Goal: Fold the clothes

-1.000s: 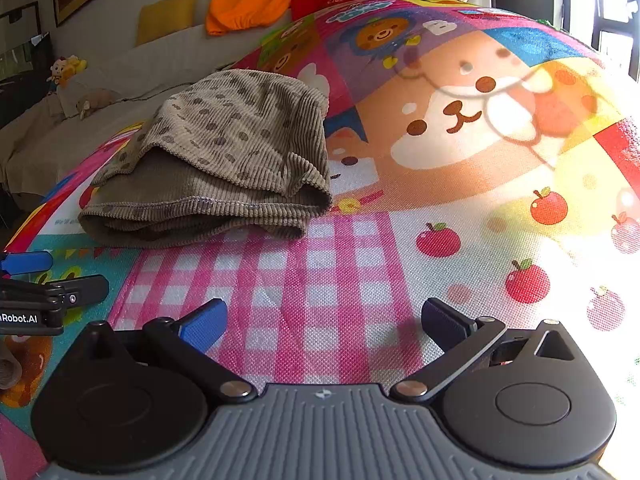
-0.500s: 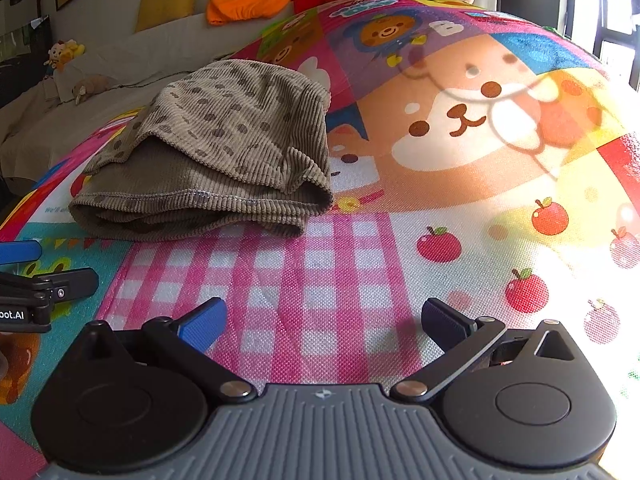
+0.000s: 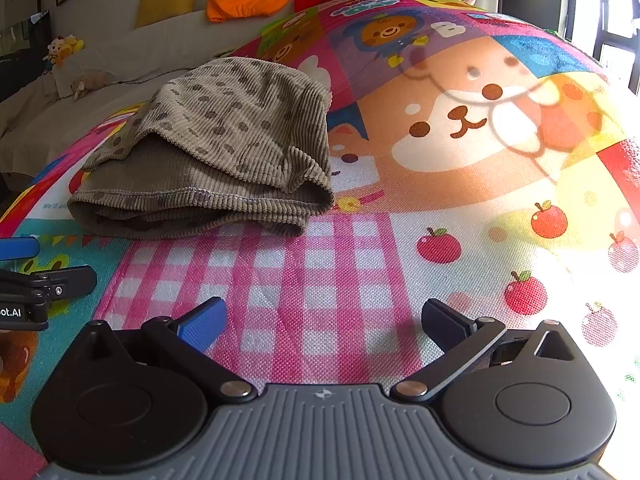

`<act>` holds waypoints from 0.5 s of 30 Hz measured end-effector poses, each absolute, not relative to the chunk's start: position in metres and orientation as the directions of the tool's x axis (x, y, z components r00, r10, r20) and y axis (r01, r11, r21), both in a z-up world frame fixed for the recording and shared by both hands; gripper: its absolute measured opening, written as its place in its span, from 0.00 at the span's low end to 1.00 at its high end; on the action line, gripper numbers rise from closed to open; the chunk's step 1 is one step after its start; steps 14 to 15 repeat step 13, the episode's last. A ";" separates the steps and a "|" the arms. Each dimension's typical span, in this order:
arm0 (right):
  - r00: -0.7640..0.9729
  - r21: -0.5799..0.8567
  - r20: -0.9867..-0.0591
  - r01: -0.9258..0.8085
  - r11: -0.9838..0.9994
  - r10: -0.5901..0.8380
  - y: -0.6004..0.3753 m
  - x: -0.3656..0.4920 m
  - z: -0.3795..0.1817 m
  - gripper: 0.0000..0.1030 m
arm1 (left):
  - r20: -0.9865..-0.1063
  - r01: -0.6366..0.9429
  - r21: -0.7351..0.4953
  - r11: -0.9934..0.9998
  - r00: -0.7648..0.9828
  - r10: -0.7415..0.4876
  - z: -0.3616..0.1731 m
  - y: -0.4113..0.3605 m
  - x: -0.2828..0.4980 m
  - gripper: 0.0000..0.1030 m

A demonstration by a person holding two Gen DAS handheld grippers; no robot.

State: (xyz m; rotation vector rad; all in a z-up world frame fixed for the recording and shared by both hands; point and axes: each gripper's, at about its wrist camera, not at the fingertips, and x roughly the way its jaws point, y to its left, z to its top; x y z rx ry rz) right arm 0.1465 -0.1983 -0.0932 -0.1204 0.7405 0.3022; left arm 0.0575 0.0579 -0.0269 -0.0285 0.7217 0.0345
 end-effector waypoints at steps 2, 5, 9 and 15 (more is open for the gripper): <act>0.698 -0.007 -0.679 -0.312 0.950 0.225 -0.198 0.146 -0.093 1.00 | -0.661 -0.041 -0.016 0.999 0.750 0.020 -0.027 0.058 0.057 1.00; 0.702 -0.018 -0.678 -0.313 0.950 0.218 -0.196 0.146 -0.092 1.00 | -0.660 -0.041 -0.019 0.999 0.751 0.018 -0.027 0.059 0.057 1.00; 0.707 -0.034 -0.677 -0.311 0.950 0.207 -0.195 0.144 -0.091 1.00 | -0.659 -0.040 -0.025 0.999 0.752 0.013 -0.026 0.060 0.057 1.00; 0.741 -0.148 -0.640 -0.378 0.914 0.203 -0.186 0.137 -0.089 1.00 | -0.646 -0.041 -0.063 0.997 0.763 -0.010 -0.024 0.067 0.055 1.00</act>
